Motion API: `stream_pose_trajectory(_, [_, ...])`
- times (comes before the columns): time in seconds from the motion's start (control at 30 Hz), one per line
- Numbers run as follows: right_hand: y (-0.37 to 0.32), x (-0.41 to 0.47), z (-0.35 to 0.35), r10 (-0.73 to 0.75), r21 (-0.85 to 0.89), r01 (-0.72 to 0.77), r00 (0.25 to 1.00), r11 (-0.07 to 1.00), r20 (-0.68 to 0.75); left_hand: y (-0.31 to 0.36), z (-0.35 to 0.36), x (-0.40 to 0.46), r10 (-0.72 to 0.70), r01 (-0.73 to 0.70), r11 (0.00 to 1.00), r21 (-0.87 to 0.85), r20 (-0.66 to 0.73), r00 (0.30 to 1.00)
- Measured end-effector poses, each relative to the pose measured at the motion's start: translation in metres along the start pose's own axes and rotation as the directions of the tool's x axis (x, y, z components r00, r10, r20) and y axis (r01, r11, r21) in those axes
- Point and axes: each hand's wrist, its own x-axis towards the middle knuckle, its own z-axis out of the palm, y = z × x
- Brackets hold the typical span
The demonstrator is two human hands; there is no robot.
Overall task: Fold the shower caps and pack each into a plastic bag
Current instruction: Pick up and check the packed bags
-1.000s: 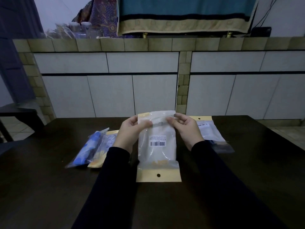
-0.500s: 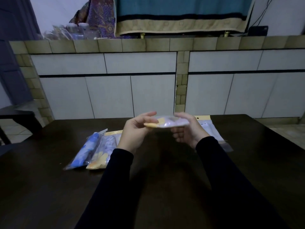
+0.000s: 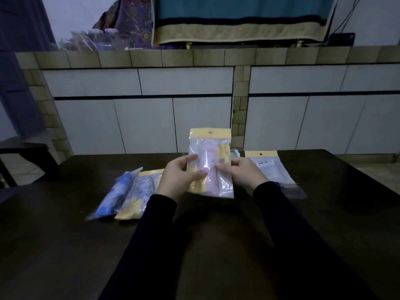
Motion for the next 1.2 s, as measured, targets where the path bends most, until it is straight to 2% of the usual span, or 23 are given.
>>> stream_pose_trajectory(0.07, [0.000,0.001,0.000,-0.056,-0.116,0.052,0.998,0.992,-0.032,-0.002,0.000,-0.001,0.026,-0.022,0.998,0.054,-0.058,0.998])
stream_pose_trajectory(0.1, [0.001,0.000,-0.001,-0.077,-0.178,0.067,0.996,0.982,-0.045,-0.004,-0.002,0.000,0.055,-0.025,0.981,0.192,-0.150,0.987])
stream_pose_trajectory(0.13, [0.001,0.000,-0.002,-0.082,-0.241,0.068,0.996,0.968,-0.047,-0.006,-0.006,0.001,0.077,0.030,0.917,0.398,-0.251,0.965])
stream_pose_trajectory(0.17, [0.003,0.001,-0.003,-0.071,-0.297,0.054,0.996,0.953,-0.048,-0.008,-0.012,0.000,0.074,0.144,0.794,0.591,-0.330,0.941])
stream_pose_trajectory(0.2, [0.002,0.001,-0.003,-0.044,-0.337,0.025,0.998,0.941,-0.049,-0.009,-0.018,-0.001,0.018,0.272,0.652,0.708,-0.373,0.928])
stream_pose_trajectory(0.27, [0.002,0.000,0.000,0.020,-0.374,-0.031,0.999,0.927,-0.034,-0.009,-0.027,-0.005,-0.179,0.420,0.482,0.769,-0.382,0.907])
stream_pose_trajectory(0.33, [0.003,0.001,0.005,0.046,-0.391,-0.049,0.999,0.919,-0.017,-0.010,-0.029,-0.007,-0.284,0.437,0.417,0.797,-0.342,0.896])
stream_pose_trajectory(0.63, [0.007,0.003,0.058,0.083,-0.394,-0.054,0.995,0.918,0.057,-0.025,-0.042,0.001,-0.211,0.427,0.613,0.665,-0.384,0.899])
stream_pose_trajectory(0.77, [0.006,0.001,0.075,0.073,-0.410,-0.034,0.994,0.911,0.079,-0.027,-0.044,0.004,-0.215,0.424,0.597,0.682,-0.373,0.903])
stream_pose_trajectory(0.87, [0.002,-0.002,0.068,0.010,-0.488,-0.004,1.000,0.873,0.009,-0.021,-0.042,0.001,-0.220,0.425,0.580,0.695,-0.369,0.903])
stream_pose_trajectory(0.97, [0.003,0.004,0.052,-0.070,-0.506,0.022,0.995,0.862,-0.076,-0.007,-0.032,-0.005,-0.062,0.355,0.578,0.734,-0.394,0.917])
stream_pose_trajectory(1.03, [0.005,0.014,0.044,-0.111,-0.520,0.029,0.986,0.854,-0.128,0.004,-0.023,0.000,0.042,0.232,0.649,0.725,-0.338,0.940])
stream_pose_trajectory(1.07, [0.005,0.021,0.042,-0.138,-0.526,0.042,0.980,0.849,-0.144,0.010,-0.018,0.006,0.051,0.169,0.718,0.675,-0.293,0.955])
stream_pose_trajectory(1.13, [0.007,0.039,0.038,-0.194,-0.532,0.071,0.965,0.844,-0.178,0.018,-0.010,0.026,-0.024,0.124,0.847,0.517,-0.196,0.980])
stream_pose_trajectory(1.2, [0.006,0.061,0.037,-0.244,-0.556,0.093,0.948,0.826,-0.204,0.018,-0.006,0.053,-0.077,0.137,0.885,0.444,-0.151,0.985])
